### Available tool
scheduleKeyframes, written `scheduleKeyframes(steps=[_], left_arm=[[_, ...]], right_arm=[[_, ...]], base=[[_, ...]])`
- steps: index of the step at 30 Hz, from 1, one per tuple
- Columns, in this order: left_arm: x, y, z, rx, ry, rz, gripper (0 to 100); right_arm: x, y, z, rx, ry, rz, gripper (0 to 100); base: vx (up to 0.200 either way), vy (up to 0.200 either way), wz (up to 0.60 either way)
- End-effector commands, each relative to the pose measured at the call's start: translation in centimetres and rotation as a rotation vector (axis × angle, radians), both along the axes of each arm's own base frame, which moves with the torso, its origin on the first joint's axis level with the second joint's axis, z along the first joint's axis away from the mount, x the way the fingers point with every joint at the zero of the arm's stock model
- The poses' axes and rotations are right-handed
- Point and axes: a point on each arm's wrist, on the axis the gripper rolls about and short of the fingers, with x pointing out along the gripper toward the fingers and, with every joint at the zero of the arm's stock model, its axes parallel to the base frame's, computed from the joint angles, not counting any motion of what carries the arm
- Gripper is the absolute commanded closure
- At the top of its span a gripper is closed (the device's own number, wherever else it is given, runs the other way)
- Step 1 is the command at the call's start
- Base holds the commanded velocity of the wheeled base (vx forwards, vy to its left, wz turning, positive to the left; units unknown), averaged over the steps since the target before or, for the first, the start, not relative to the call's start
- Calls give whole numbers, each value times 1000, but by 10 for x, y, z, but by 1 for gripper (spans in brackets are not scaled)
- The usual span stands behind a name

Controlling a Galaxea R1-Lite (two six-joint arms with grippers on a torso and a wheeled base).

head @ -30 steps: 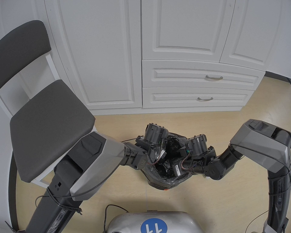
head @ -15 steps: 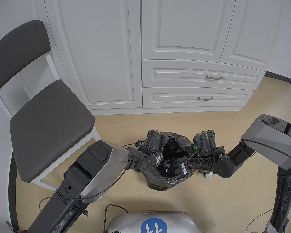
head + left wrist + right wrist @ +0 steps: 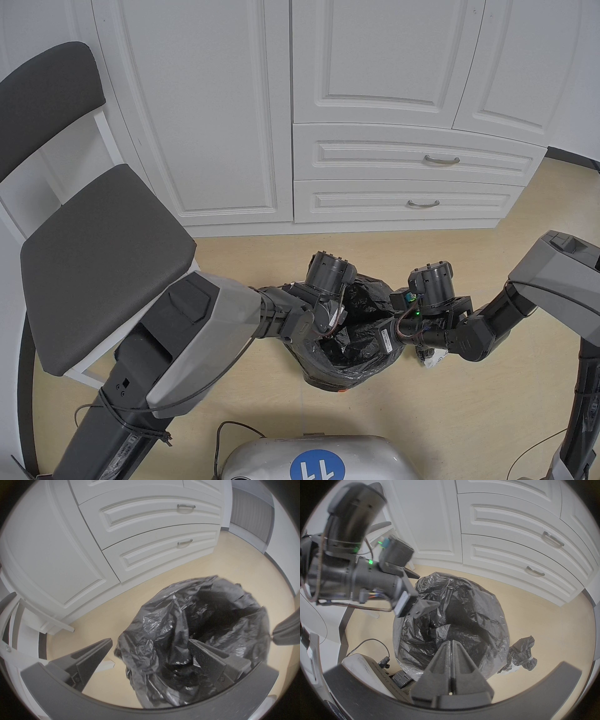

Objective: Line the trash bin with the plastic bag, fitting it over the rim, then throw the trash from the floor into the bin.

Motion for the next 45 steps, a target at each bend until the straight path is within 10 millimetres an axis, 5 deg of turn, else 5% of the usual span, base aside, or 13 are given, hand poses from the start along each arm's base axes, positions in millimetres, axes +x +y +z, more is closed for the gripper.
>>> scheduleKeyframes(steps=[1,12,13,21,28,36,45], left_arm=[[-34,-7,54,-59,5,-22,0],[-88,2,108,-114,-10,-92,0],[-91,4,113,-120,-17,-95,0],[-120,24,140,-154,-45,-115,0],[-143,48,151,-172,-61,-120,0],[-204,96,176,-264,-112,-207,0],[-240,137,157,-356,-98,-183,0]], right_arm=[[-11,-11,21,29,-23,6,100],[-48,-53,66,47,-98,83,100],[-52,-55,70,50,-105,81,0],[-94,-85,110,80,-223,101,0],[-119,-108,122,89,-278,130,0],[-160,-121,142,109,-247,23,0],[-193,-128,157,129,-61,-98,0]], base=[[0,0,0],[0,0,0],[0,0,0],[0,0,0],[0,0,0],[0,0,0],[0,0,0]])
